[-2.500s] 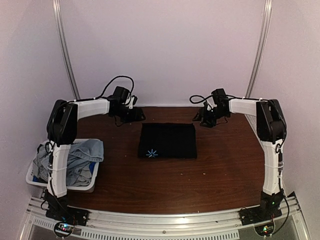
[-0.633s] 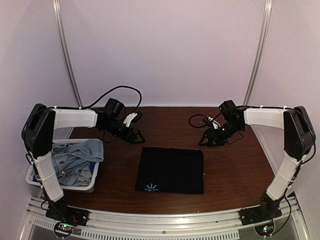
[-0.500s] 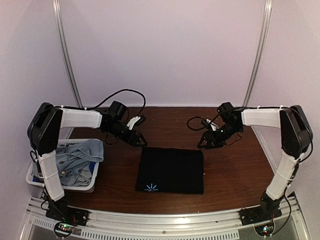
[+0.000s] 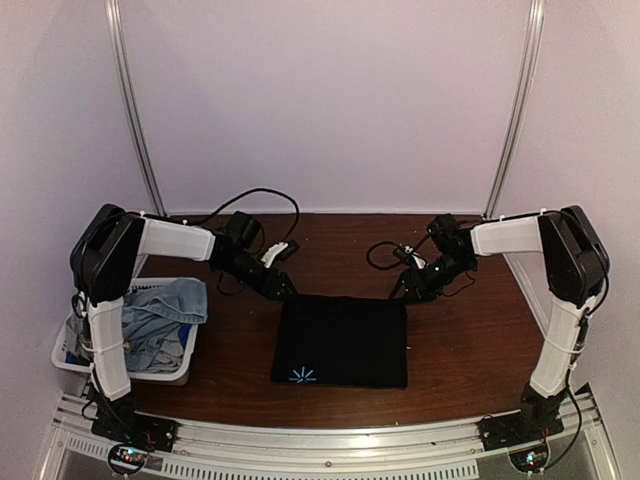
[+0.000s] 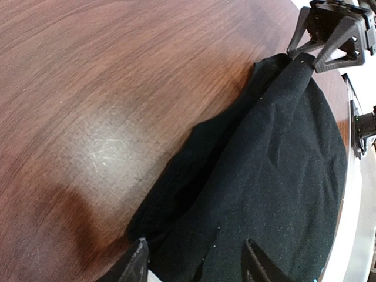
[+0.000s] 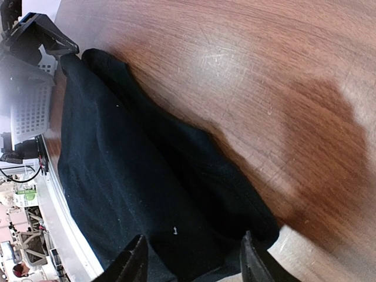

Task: Fold and stack the mixed laundry pile
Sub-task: Adjust the square-folded T-shirt at the center of the board.

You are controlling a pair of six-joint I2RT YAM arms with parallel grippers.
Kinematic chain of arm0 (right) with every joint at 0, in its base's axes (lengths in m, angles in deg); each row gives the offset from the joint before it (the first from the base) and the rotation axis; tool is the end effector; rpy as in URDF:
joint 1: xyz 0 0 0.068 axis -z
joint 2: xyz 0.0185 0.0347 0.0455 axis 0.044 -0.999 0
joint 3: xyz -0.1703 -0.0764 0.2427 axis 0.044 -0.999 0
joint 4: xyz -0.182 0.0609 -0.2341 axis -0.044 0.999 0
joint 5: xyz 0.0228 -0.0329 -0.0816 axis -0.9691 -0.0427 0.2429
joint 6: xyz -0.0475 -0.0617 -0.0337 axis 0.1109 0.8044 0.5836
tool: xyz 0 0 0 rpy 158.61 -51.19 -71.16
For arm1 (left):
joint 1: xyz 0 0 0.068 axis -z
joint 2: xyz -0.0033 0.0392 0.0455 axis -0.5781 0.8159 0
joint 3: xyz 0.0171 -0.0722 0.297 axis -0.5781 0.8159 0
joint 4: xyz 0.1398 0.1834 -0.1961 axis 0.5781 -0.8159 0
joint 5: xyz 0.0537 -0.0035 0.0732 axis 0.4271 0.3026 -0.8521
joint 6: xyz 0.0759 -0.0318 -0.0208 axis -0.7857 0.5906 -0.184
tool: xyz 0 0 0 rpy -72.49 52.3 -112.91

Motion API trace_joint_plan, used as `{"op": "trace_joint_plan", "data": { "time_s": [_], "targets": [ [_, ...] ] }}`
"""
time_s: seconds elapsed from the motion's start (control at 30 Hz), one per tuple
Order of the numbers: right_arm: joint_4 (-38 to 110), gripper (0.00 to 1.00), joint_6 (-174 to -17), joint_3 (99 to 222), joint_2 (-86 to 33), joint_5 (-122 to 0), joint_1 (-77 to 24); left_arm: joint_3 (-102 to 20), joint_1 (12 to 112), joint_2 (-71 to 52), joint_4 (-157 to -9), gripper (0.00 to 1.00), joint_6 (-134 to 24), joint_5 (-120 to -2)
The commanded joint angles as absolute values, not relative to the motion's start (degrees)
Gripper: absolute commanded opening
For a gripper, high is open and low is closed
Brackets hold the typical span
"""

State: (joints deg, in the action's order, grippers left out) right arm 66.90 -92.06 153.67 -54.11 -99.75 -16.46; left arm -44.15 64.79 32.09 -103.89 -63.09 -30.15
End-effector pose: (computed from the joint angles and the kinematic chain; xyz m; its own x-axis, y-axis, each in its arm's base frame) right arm 0.3752 0.1865 0.1400 -0.9190 -0.2768 -0.2809 -0.3932 0.5884 0.7065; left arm 0.3909 -0.2751 0.1198 -0.7914 0.3975 -0.4644 0.6109 0.5428 -0.5764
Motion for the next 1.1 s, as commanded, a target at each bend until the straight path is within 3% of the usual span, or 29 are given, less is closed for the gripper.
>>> {"op": "trace_joint_plan", "data": {
  "time_s": [0.0,0.13,0.27,0.33,0.6,0.83,1.07],
  "targets": [
    [65.62,0.48,-91.37,155.01,-54.79,-100.83,-16.55,-44.66,64.94,33.07,-101.19,0.5,-64.19,-27.99],
    [66.93,0.33,-91.23,155.89,-54.38,-100.1,-16.53,-44.56,64.85,32.7,-101.02,0.31,-64.19,-28.3],
    [67.94,0.0,-91.95,155.2,-51.67,-98.92,-16.55,-44.09,64.87,30.94,-100.29,0.06,-64.01,-27.35],
    [68.8,0.0,-92.54,154.45,-49.57,-97.92,-16.51,-43.95,64.85,29.57,-100.8,0.0,-63.94,-27.34],
    [72.23,0.0,-95.22,151.22,-41.93,-93.97,-15.17,-42.82,63.97,25.6,-102.31,0.0,-61.98,-27.72],
    [70.2,0.0,-97.68,150.86,-43.07,-87.98,-12.01,-46.39,63.36,29.5,-101.14,0.0,-59.05,-30.04],
    [67.28,0.0,-99.59,156.39,-53.46,-82.75,-11.27,-53.83,63.44,37.17,-102.0,0.0,-55.72,-33.09]
  ]
}}
